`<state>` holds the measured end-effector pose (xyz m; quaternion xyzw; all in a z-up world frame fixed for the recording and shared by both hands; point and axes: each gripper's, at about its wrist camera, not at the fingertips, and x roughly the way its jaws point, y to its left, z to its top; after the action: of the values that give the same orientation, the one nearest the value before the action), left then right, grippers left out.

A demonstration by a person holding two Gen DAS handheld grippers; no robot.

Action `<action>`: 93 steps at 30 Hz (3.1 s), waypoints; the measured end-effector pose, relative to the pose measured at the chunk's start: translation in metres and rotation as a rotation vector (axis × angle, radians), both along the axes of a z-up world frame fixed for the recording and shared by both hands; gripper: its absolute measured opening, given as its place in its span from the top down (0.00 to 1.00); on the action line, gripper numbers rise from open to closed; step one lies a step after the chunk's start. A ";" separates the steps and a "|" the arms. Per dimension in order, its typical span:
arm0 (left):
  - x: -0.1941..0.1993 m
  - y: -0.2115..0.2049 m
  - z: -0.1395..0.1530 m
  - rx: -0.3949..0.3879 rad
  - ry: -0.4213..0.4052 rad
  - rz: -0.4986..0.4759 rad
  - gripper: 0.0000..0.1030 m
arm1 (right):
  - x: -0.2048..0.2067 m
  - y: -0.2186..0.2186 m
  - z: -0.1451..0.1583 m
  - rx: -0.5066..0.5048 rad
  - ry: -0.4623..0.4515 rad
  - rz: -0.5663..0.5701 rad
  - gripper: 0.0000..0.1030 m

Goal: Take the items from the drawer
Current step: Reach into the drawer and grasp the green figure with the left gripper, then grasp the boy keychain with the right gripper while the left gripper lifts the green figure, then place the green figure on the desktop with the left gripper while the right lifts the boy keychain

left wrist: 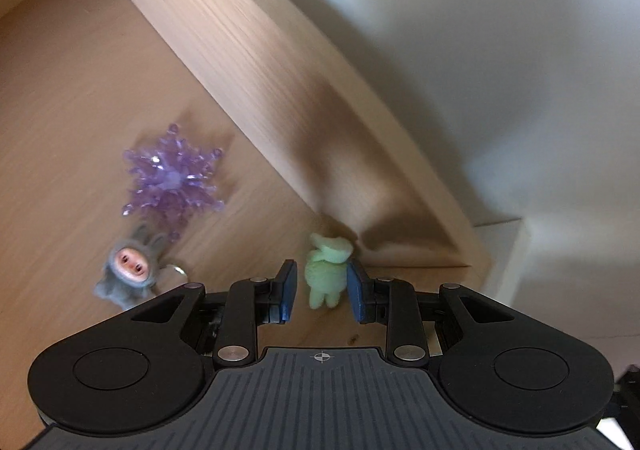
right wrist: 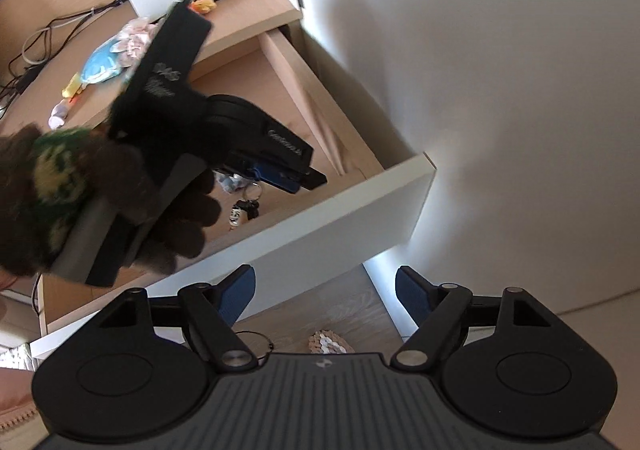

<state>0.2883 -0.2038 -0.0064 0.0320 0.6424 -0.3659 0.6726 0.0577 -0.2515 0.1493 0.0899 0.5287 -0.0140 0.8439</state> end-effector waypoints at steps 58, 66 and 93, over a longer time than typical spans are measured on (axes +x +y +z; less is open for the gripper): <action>-0.062 0.324 0.150 -0.146 -0.341 0.863 0.71 | 0.119 0.119 0.022 0.089 -0.021 0.436 0.74; 0.036 0.374 0.159 -0.027 -0.505 0.991 0.72 | 0.110 0.113 0.039 0.087 -0.078 0.407 0.74; -0.062 0.308 0.129 -0.146 -0.344 0.824 0.72 | 0.224 0.075 0.074 0.088 -0.251 0.301 0.74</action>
<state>0.2261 0.1041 0.1231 -0.2138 0.4530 -0.1013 0.8596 0.2821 -0.1762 0.2231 0.0475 0.4268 0.1468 0.8911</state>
